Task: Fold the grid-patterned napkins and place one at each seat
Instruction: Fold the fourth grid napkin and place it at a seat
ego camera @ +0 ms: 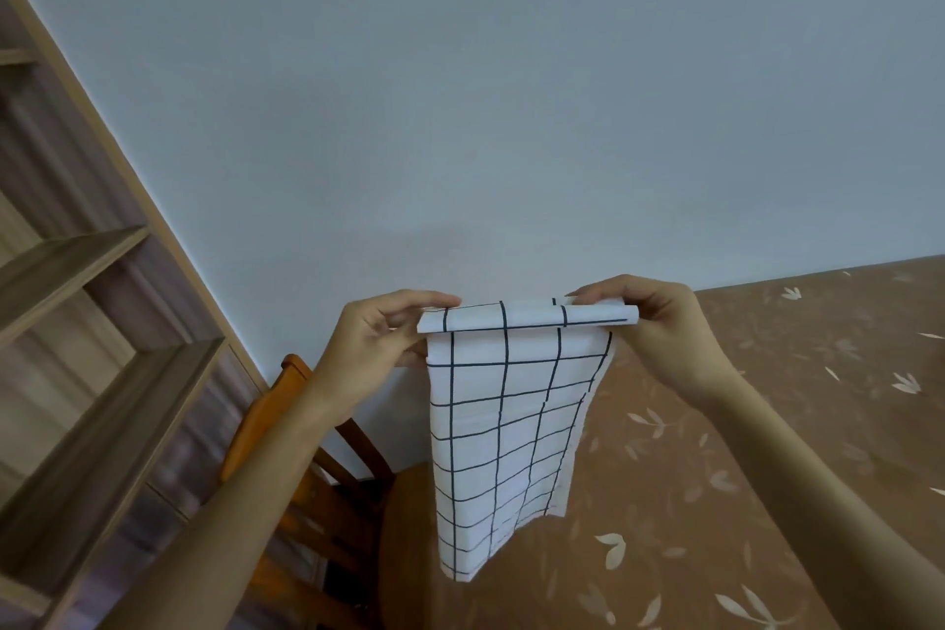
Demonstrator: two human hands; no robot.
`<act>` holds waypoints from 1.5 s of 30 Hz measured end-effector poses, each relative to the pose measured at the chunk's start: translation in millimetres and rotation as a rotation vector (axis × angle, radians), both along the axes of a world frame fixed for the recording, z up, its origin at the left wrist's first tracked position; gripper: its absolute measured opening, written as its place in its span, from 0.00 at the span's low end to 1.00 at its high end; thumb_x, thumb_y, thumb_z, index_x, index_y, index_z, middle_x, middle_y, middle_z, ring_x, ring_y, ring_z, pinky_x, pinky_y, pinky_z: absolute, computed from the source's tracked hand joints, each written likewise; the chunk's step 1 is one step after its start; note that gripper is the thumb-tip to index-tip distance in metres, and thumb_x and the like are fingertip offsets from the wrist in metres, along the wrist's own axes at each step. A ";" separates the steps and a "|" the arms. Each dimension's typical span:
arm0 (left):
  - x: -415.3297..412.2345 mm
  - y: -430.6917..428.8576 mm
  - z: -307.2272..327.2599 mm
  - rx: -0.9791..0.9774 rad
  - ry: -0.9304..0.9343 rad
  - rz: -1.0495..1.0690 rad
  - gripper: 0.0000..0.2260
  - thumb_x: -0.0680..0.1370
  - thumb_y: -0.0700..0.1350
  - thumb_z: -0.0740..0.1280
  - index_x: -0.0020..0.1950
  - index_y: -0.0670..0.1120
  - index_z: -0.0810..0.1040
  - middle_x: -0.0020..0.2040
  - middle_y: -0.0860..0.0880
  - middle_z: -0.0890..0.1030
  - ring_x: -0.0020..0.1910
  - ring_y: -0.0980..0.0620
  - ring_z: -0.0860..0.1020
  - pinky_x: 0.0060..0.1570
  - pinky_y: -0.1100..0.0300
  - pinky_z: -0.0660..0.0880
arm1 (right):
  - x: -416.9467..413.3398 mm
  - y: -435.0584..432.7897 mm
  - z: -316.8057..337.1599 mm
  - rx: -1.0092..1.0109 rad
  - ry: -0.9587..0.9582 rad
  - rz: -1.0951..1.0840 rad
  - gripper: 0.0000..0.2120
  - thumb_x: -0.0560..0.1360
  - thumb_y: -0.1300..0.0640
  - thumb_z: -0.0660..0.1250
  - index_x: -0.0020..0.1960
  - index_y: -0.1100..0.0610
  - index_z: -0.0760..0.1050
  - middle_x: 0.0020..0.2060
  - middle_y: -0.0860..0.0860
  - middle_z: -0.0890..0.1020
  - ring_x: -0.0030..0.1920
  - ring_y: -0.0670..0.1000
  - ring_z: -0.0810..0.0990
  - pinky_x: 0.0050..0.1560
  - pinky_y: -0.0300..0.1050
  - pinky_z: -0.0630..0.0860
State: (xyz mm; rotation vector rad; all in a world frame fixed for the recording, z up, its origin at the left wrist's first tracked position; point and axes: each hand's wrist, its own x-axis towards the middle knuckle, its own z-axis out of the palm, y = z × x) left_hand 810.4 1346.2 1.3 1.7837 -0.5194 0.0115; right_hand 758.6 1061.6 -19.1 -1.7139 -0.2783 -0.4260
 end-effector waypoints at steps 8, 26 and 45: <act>-2.3 1.3 6.0 -0.142 0.059 -0.012 0.19 0.81 0.35 0.58 0.43 0.45 0.87 0.47 0.44 0.87 0.48 0.45 0.85 0.44 0.56 0.82 | -1.3 -1.9 -5.0 0.013 0.067 0.024 0.26 0.78 0.75 0.56 0.43 0.51 0.86 0.47 0.47 0.87 0.52 0.48 0.85 0.54 0.41 0.81; -8.6 2.3 8.2 -0.048 0.065 -0.016 0.18 0.75 0.37 0.73 0.64 0.46 0.79 0.55 0.49 0.87 0.53 0.50 0.85 0.49 0.60 0.82 | -9.5 19.4 -2.0 0.136 0.202 0.066 0.07 0.76 0.59 0.73 0.51 0.61 0.85 0.46 0.55 0.88 0.48 0.56 0.88 0.52 0.53 0.83; -7.9 4.6 -1.2 -0.212 0.223 0.011 0.22 0.83 0.32 0.54 0.43 0.44 0.86 0.45 0.44 0.86 0.42 0.50 0.85 0.40 0.60 0.81 | -7.3 3.1 -8.7 0.070 0.106 0.068 0.17 0.79 0.73 0.61 0.45 0.57 0.85 0.47 0.48 0.88 0.49 0.47 0.86 0.46 0.37 0.80</act>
